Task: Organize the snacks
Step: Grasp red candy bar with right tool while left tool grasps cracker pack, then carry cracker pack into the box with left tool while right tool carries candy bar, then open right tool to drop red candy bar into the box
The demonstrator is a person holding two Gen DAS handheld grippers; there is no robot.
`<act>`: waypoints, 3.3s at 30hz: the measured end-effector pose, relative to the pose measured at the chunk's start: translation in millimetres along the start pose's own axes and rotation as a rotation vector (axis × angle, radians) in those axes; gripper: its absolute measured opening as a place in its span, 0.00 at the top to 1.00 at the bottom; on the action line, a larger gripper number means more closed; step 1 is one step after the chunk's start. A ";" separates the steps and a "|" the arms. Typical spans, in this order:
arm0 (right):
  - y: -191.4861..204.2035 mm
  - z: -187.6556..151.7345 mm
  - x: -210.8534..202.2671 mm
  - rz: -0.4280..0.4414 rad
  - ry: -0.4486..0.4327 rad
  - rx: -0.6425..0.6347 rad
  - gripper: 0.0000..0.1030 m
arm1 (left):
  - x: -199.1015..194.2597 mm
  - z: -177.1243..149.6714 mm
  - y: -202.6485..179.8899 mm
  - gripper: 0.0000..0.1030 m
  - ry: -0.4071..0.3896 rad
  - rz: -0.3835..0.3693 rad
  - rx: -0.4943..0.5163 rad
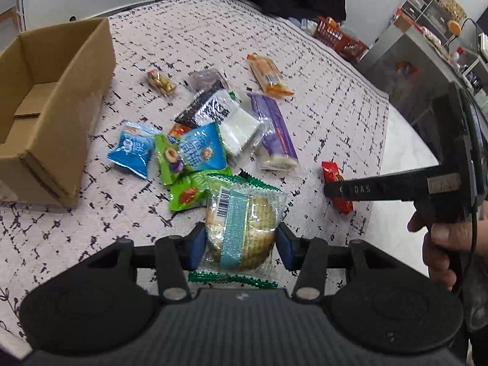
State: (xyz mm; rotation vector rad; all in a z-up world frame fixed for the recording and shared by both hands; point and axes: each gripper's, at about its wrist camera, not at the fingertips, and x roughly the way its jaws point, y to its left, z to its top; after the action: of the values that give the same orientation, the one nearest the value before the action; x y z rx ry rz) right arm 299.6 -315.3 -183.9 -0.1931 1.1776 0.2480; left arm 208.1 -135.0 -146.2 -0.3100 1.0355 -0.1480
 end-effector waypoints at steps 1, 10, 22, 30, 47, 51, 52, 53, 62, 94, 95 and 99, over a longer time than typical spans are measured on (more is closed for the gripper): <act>2.8 -0.3 -3.9 0.001 -0.010 0.007 0.80 | -3.2 0.2 1.0 0.54 -0.008 -0.002 0.001; 29.9 3.7 -56.8 0.035 -0.109 0.080 0.80 | -39.7 9.7 7.3 0.54 -0.094 -0.032 0.018; 75.2 -2.1 -115.1 0.063 -0.236 0.176 0.80 | -88.4 22.5 29.4 0.54 -0.202 -0.064 0.062; 115.8 5.1 -139.0 0.100 -0.311 0.170 0.80 | -115.9 27.1 58.0 0.54 -0.265 -0.091 0.018; 199.3 31.4 -137.3 0.215 -0.338 0.175 0.80 | -132.2 43.7 132.7 0.54 -0.321 -0.050 -0.046; 213.9 39.0 -129.3 0.241 -0.337 0.176 0.80 | -122.9 45.7 154.6 0.54 -0.297 -0.039 -0.087; 216.6 40.6 -127.3 0.245 -0.336 0.177 0.80 | -121.1 45.8 159.3 0.54 -0.295 -0.033 -0.098; 219.6 42.2 -124.5 0.248 -0.335 0.177 0.80 | -119.3 45.8 163.6 0.54 -0.294 -0.024 -0.107; 237.5 52.4 -102.4 0.281 -0.293 0.203 0.80 | -106.3 49.6 195.6 0.53 -0.278 0.026 -0.180; 233.9 73.7 -115.9 0.284 -0.343 0.198 0.19 | -117.0 53.2 208.1 0.12 -0.297 0.101 -0.297; 229.5 70.6 -118.3 0.264 -0.352 0.204 0.12 | -117.7 53.2 205.7 0.12 -0.297 0.110 -0.291; 212.1 59.8 -126.3 0.182 -0.370 0.200 0.07 | -119.9 51.6 194.5 0.05 -0.312 0.124 -0.267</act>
State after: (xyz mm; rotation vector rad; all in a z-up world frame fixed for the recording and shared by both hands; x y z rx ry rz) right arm 245.2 -107.3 -48.7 0.1326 0.8450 0.3088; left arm 187.2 90.3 -85.9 -0.4931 0.7609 0.1493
